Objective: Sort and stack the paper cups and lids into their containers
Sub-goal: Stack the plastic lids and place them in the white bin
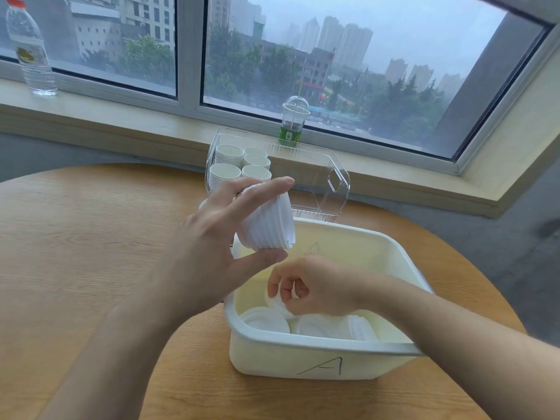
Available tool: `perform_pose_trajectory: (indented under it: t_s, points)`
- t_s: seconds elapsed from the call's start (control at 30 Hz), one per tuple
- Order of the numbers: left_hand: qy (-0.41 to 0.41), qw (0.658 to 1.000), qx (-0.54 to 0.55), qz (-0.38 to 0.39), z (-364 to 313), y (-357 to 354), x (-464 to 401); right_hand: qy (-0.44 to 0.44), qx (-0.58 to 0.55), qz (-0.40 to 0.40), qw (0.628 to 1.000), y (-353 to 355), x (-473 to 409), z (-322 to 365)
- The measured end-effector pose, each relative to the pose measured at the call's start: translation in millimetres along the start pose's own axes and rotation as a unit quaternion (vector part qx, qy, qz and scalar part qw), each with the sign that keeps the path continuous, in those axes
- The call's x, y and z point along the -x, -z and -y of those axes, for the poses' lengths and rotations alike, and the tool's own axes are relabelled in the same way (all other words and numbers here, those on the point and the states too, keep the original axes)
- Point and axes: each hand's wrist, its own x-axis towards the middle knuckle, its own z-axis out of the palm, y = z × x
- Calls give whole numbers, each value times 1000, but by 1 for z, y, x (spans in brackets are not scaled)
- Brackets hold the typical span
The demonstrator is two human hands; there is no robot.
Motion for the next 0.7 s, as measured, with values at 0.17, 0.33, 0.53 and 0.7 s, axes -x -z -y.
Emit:
perform_pose_trajectory:
  t_s: [0.17,0.33,0.53,0.7]
  points:
    - [3,1000,6,-2,0,1,0,22,-36,-88,995,24,19,0]
    - [5,1000,14,-5,-1,0,0,13,14,-18,1000,34,39,-11]
    - [0,1000,9,4,-3,-3,0,-47,39,-29,998,27,37,-34]
    - [-8,1000,9,9,-2,-7,1,-132,55,23,989,16,25,-35]
